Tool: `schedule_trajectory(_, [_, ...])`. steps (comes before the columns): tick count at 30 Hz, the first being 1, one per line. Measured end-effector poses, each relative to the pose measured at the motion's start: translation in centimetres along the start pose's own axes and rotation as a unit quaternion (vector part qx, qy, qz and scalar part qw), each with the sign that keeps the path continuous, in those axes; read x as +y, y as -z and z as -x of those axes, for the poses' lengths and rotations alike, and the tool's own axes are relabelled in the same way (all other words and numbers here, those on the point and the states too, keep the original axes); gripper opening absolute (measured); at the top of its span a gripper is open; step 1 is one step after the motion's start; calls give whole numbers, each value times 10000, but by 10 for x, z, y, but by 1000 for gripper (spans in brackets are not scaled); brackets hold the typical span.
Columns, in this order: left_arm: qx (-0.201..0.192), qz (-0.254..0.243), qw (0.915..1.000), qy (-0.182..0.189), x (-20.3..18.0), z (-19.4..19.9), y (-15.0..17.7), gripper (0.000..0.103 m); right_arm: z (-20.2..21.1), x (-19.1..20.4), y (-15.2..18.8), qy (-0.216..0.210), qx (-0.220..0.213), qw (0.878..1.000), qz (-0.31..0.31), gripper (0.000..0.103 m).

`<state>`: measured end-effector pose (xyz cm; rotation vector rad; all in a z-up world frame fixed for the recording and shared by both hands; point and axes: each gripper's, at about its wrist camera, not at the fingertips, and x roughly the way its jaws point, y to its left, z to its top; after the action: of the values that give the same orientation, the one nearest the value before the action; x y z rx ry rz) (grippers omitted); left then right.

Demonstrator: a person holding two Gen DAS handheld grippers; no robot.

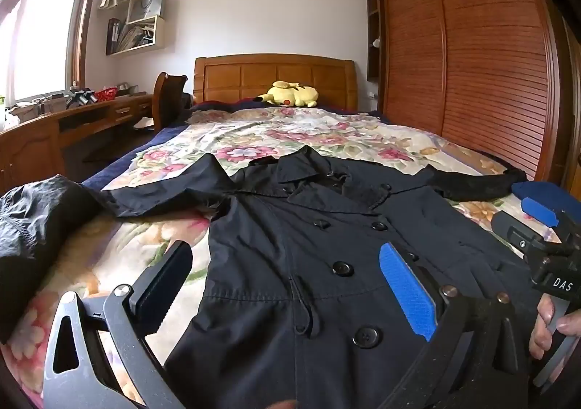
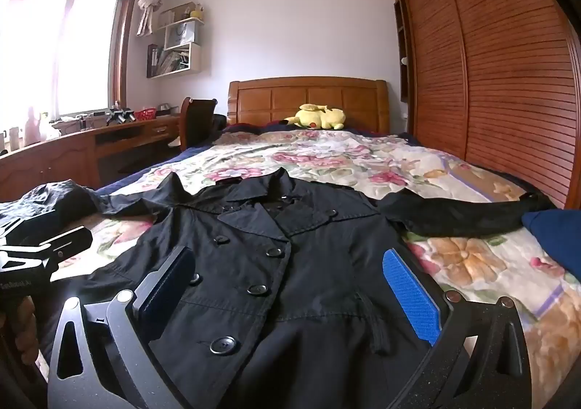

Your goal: Fold large clothes

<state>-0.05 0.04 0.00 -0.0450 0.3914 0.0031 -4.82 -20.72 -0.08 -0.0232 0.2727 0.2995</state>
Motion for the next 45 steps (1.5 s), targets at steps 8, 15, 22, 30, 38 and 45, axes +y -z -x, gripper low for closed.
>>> schedule_trajectory(8, [11,-138,9999,-25,-2,-4,-1,103,-1,1,1,11,13,10000,21,103])
schedule_trajectory(15, [-109,-77,9999,-101,-9,6,-4,103,2,1,2,-1,-18,10000,-6,103])
schedule_trajectory(22, [-127,-66,9998,-105,-7,10,-3,103,1,1,2,-8,-31,10000,-15,103])
schedule_trajectory(30, [-150,-76,9998,-116,-7,12,-4,103,2,1,1,-10,-43,10000,-27,103])
schedule_trajectory(38, [-154,-82,9998,-114,-7,13,-4,103,3,0,1,-14,-56,10000,-34,103])
schedule_trajectory(45, [-164,-93,9997,-133,-7,15,-7,103,4,0,0,-7,-70,10000,-37,103])
